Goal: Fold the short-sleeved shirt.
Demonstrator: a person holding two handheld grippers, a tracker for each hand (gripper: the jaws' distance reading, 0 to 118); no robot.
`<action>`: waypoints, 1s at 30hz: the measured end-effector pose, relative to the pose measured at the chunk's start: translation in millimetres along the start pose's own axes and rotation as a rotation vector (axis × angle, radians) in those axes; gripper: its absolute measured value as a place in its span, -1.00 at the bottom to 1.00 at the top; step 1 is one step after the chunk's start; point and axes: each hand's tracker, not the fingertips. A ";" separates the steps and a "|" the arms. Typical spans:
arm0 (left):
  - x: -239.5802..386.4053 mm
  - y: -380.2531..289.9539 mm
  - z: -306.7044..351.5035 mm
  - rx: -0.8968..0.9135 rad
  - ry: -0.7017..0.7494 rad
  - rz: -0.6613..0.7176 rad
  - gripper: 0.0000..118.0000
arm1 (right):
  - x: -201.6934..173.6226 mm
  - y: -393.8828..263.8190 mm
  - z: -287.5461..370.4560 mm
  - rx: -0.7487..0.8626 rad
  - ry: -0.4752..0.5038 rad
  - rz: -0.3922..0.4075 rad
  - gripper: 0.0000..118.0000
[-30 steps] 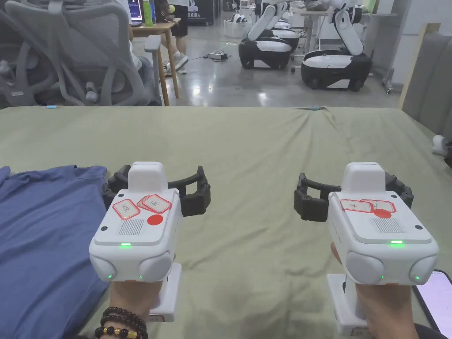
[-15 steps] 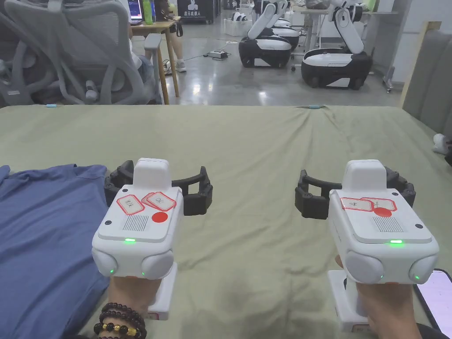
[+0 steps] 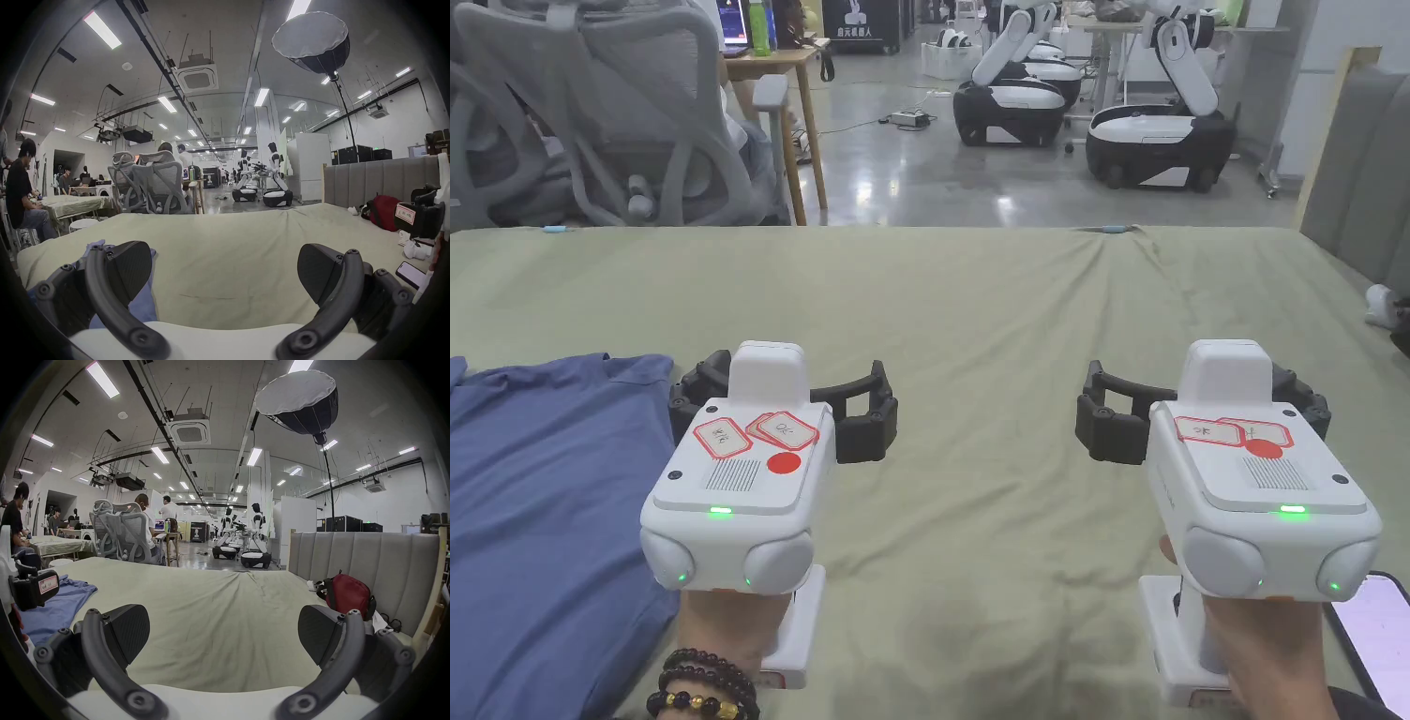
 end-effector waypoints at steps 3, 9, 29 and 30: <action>0.1 -0.2 0.7 -0.003 -0.002 0.007 1.00 | 0.1 -0.8 0.7 -0.001 0.003 0.007 1.00; -1.1 0.6 2.7 -0.003 0.001 0.036 -0.94 | 1.8 -1.1 3.0 -0.003 0.006 -0.001 -0.78; -140.8 5.8 80.0 -0.025 0.353 0.013 -1.00 | -165.2 17.3 -6.7 0.036 0.385 0.006 -0.97; -155.4 3.8 88.9 -0.029 0.387 0.024 -1.00 | -182.6 18.9 -4.8 0.035 0.430 0.009 -0.97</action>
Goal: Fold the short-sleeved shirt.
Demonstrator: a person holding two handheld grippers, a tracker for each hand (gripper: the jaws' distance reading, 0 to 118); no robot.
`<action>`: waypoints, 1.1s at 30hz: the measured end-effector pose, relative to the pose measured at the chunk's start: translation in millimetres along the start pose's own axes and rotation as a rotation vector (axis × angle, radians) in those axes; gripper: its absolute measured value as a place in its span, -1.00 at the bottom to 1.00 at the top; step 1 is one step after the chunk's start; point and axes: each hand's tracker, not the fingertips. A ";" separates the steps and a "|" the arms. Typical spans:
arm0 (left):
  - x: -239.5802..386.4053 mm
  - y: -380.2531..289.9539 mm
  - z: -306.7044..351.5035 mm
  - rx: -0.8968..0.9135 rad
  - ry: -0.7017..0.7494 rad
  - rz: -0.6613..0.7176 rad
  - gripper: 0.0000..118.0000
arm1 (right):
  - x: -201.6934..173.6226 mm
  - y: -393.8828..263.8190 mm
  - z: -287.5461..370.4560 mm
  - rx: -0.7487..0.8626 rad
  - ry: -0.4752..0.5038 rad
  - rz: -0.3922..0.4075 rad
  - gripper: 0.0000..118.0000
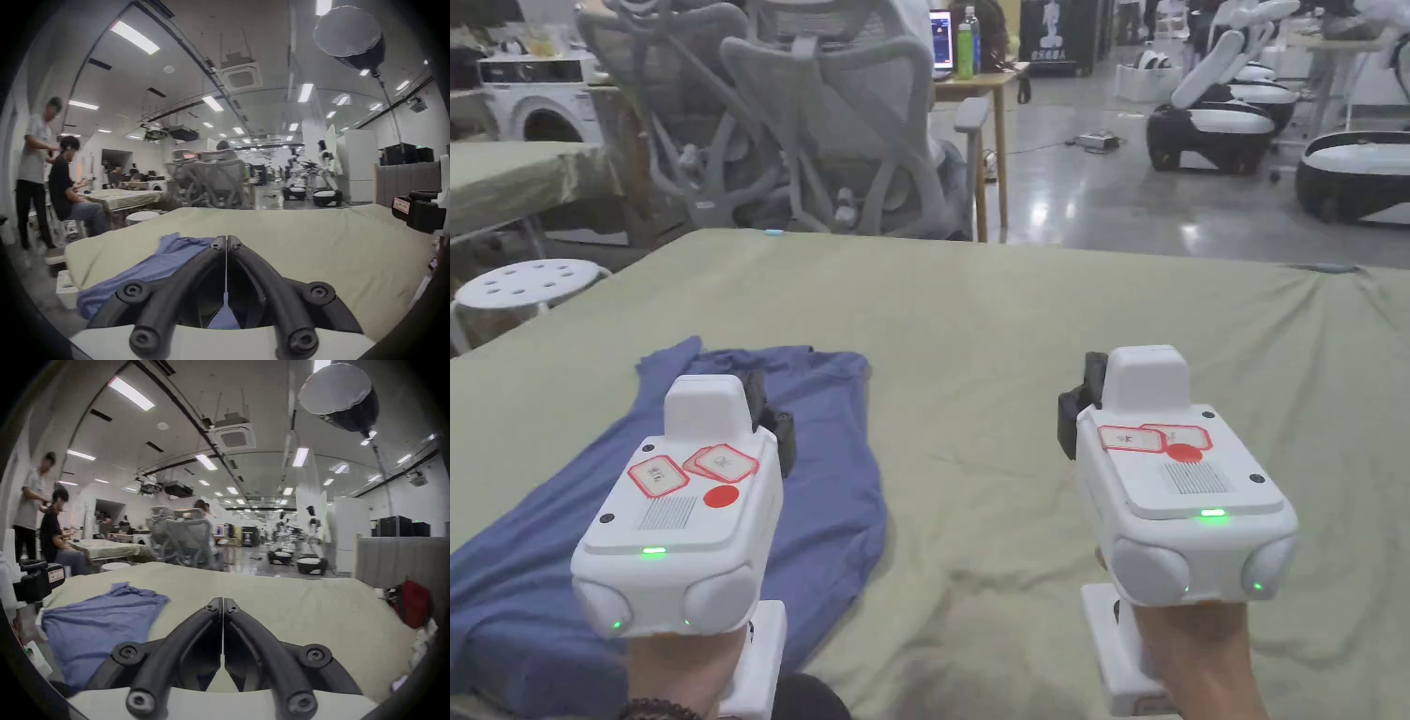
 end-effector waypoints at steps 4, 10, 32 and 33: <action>-48.6 -12.3 8.0 -0.045 0.087 0.010 -1.00 | -54.3 6.6 -10.7 0.026 0.122 0.026 -0.96; -59.3 -18.6 4.9 -0.069 0.074 0.004 -1.00 | -68.1 7.3 -20.1 0.006 0.134 0.009 -0.96; 19.5 -99.1 -350.2 -0.857 -0.222 -0.089 0.58 | -38.4 -35.8 -100.6 -0.096 0.109 0.105 -0.94; 24.1 -109.5 -350.4 -0.880 -0.229 -0.102 0.52 | -37.5 -37.8 -104.1 -0.103 0.109 0.097 -0.94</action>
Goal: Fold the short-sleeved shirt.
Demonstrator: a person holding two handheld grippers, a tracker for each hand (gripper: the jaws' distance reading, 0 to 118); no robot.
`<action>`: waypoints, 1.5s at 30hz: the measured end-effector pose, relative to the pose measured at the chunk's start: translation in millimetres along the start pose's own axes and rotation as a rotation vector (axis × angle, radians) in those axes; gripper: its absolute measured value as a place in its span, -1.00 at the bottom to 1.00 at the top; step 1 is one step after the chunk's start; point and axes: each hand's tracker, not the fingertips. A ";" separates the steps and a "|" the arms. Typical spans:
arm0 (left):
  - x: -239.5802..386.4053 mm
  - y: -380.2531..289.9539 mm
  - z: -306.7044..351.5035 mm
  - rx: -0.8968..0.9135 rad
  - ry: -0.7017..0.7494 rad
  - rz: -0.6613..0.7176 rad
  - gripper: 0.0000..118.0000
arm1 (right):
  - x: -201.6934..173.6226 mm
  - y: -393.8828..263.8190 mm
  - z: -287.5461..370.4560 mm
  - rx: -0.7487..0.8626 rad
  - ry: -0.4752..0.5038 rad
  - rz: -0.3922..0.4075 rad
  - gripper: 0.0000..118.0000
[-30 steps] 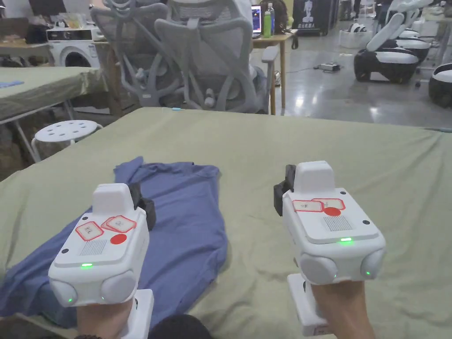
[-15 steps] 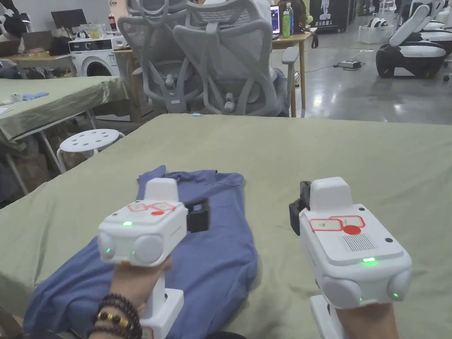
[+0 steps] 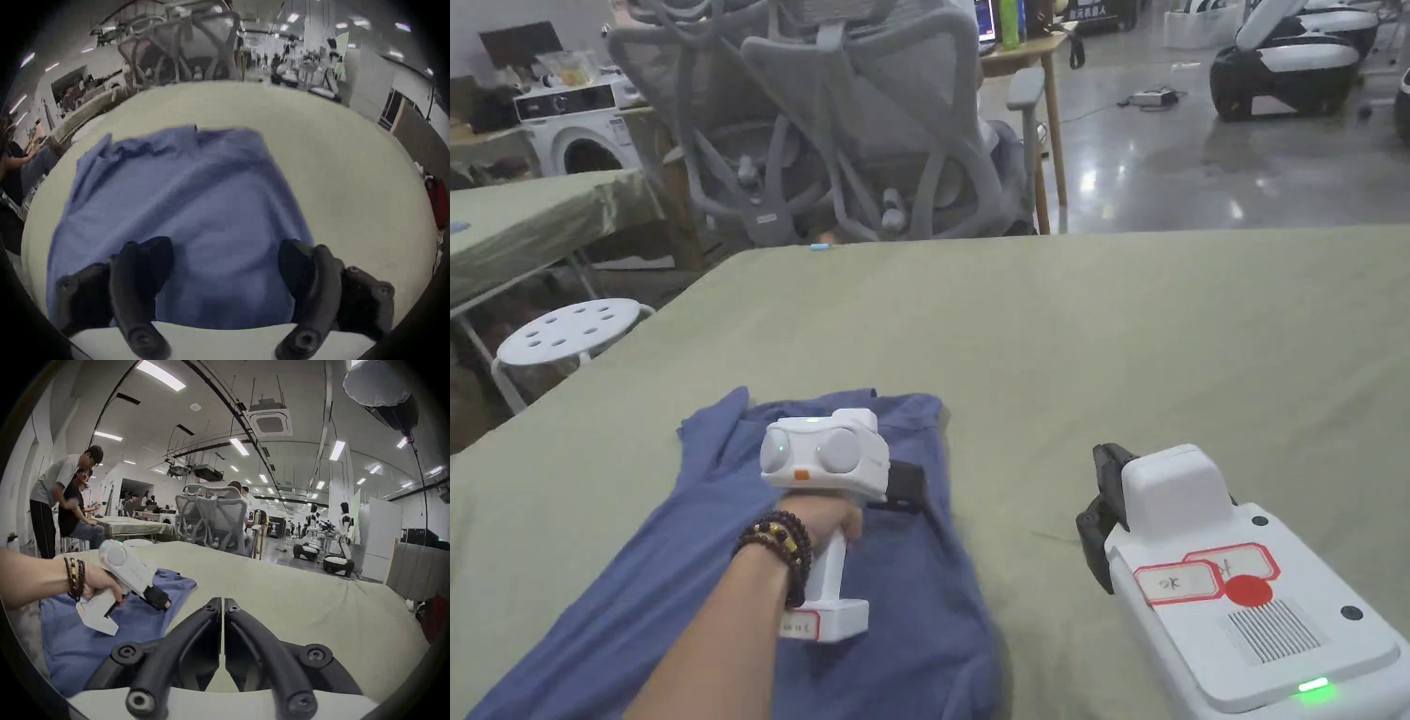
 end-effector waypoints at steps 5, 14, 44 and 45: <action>7.5 -6.0 32.1 0.075 -0.011 0.019 -0.35 | 3.6 -10.0 -7.9 -0.026 0.009 -0.025 -0.94; 4.4 22.0 83.0 0.322 -0.071 -0.022 -0.96 | 11.4 -8.7 10.1 -0.042 -0.014 -0.033 -0.94; 493.6 -45.9 91.1 0.150 -0.848 -0.663 0.78 | 197.9 -50.2 231.9 -0.110 -0.502 -0.126 -0.94; 483.2 -40.8 99.9 0.217 -0.811 -0.638 1.00 | 200.8 -49.9 228.8 -0.110 -0.497 -0.130 -0.94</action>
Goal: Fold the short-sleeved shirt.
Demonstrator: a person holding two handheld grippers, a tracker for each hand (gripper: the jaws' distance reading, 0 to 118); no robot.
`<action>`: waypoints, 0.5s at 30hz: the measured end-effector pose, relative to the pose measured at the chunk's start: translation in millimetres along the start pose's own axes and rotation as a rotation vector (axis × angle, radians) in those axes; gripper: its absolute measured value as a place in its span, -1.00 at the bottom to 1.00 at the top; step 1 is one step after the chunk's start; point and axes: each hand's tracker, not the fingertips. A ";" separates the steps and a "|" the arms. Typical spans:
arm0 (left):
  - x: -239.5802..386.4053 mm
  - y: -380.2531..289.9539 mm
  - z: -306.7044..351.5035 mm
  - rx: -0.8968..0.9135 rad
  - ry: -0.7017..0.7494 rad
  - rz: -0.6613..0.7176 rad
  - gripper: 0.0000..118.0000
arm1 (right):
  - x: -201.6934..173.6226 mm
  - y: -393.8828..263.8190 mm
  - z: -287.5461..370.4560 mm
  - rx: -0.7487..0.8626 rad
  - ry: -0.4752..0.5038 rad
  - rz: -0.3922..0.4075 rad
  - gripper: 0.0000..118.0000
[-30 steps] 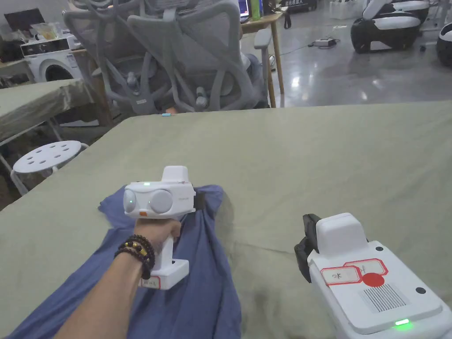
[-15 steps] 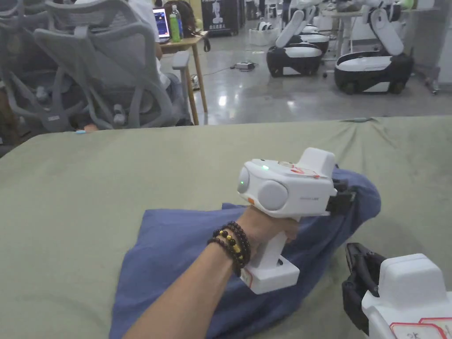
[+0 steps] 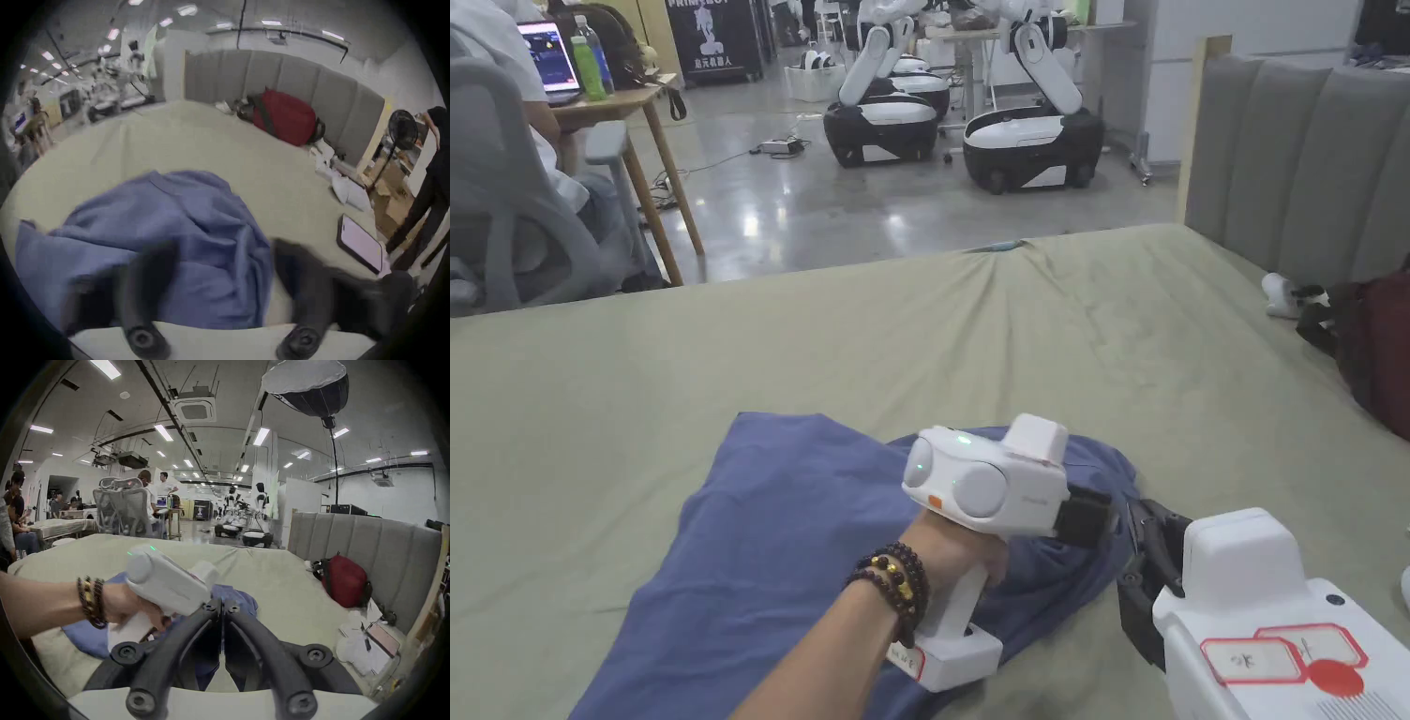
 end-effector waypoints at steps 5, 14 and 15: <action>-31.7 -9.0 108.8 0.237 0.177 0.124 0.83 | -1.1 7.5 -27.3 0.004 -0.007 0.020 -0.94; -58.3 -107.4 271.4 0.340 0.578 0.223 -0.99 | -16.8 9.8 -52.0 -0.011 0.015 0.006 -0.94; -62.6 -112.2 279.8 0.330 0.580 0.238 -1.00 | -18.9 9.7 -52.6 -0.013 0.018 0.002 -0.94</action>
